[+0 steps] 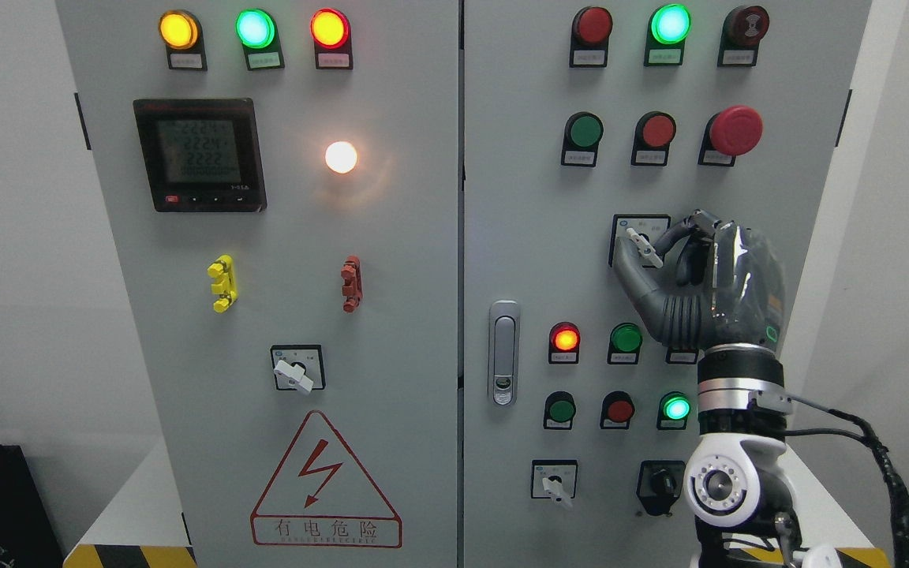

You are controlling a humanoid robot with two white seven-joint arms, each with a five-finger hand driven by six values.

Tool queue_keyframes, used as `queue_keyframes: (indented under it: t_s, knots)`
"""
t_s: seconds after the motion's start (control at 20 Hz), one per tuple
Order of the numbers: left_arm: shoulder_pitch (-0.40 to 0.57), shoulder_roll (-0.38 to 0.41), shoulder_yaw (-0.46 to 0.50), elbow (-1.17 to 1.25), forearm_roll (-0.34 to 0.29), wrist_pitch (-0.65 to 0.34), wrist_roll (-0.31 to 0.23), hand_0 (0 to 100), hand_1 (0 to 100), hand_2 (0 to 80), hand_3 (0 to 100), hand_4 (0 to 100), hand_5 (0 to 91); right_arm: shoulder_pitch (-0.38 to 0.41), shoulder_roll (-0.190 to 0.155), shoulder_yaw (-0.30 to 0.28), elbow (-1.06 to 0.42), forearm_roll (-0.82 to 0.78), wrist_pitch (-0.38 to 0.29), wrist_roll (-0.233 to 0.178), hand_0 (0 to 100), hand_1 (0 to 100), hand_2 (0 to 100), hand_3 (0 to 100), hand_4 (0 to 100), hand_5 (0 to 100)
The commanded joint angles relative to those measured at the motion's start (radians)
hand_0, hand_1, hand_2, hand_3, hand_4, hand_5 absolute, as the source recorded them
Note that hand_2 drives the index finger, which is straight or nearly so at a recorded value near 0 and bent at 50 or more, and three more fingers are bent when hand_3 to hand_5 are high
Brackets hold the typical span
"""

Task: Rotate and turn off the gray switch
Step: 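Rotate the gripped switch knob with the right hand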

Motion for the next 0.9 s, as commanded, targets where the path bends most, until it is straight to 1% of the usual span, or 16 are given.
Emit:
queue_keyframes:
  t_s: [0.0, 0.35, 0.85]
  knots:
    - [-0.009, 0.000, 0.008, -0.025, 0.020, 0.000, 0.001, 12, 39, 0.0, 0, 0, 0.0, 0.001, 0.000, 0.002, 0.000, 0.000, 0.000, 0.000, 28, 45, 69, 100, 99, 100]
    - [-0.009, 0.000, 0.008, -0.025, 0.020, 0.000, 0.001, 12, 39, 0.0, 0, 0, 0.0, 0.001, 0.000, 0.002, 0.000, 0.000, 0.000, 0.000, 34, 44, 70, 100, 100, 100]
    - [-0.009, 0.000, 0.008, -0.025, 0.020, 0.000, 0.001, 12, 39, 0.0, 0, 0, 0.0, 0.000, 0.000, 0.003, 0.000, -0.002, 0.000, 0.000, 38, 43, 71, 100, 100, 100]
